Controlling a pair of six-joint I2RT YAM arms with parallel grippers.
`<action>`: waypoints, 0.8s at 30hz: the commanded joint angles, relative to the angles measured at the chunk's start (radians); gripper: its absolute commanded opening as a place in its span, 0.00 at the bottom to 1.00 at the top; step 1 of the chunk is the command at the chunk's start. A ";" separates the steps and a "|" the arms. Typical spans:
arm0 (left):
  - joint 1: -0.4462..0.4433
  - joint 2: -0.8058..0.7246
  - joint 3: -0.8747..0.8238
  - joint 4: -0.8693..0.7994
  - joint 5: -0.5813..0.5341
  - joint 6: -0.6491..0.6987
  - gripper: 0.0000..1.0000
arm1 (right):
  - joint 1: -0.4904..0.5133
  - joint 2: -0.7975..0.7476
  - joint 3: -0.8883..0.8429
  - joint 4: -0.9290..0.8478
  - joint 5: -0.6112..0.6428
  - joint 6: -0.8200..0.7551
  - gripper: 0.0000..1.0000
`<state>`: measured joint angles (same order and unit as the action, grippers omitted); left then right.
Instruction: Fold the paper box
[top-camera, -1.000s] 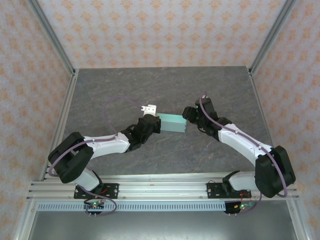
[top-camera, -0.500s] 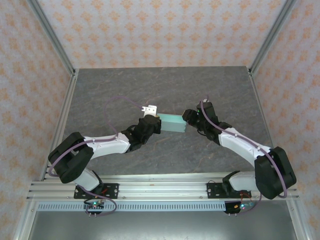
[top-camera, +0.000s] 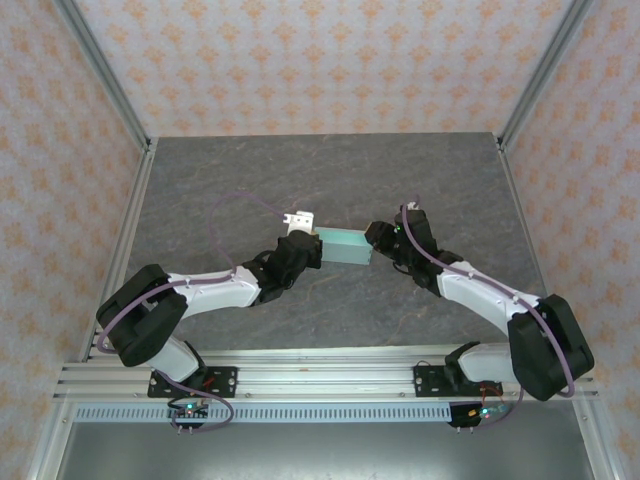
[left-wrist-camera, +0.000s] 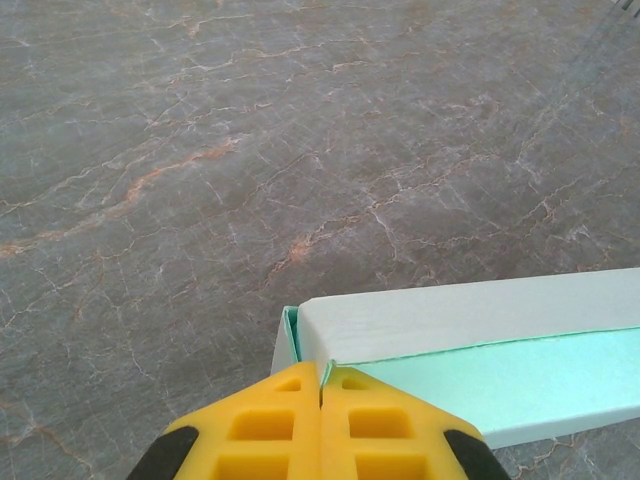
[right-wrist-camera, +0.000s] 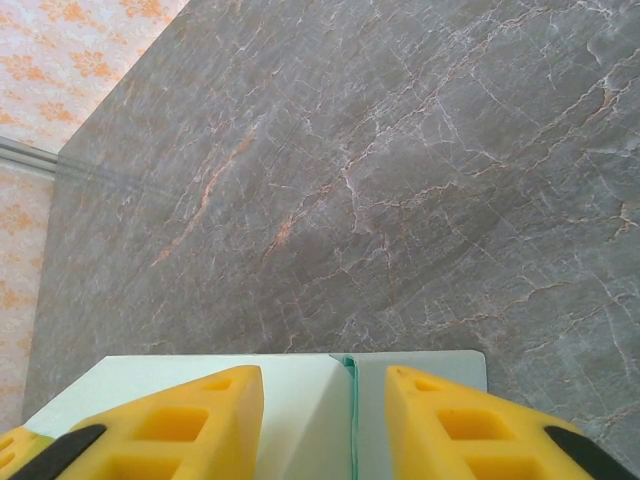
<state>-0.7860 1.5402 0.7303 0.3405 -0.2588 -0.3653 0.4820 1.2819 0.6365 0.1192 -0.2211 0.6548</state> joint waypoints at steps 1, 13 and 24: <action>-0.013 0.017 -0.042 -0.118 0.022 -0.007 0.06 | 0.015 0.048 -0.062 -0.114 0.013 -0.002 0.36; -0.013 -0.040 -0.008 -0.167 0.033 0.010 0.17 | 0.023 0.047 -0.057 -0.107 0.030 -0.009 0.34; -0.014 -0.074 0.003 -0.191 0.052 0.010 0.31 | 0.043 0.030 -0.046 -0.119 0.049 -0.004 0.34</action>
<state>-0.7864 1.4853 0.7322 0.2123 -0.2398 -0.3649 0.5053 1.2884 0.6254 0.1551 -0.1871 0.6582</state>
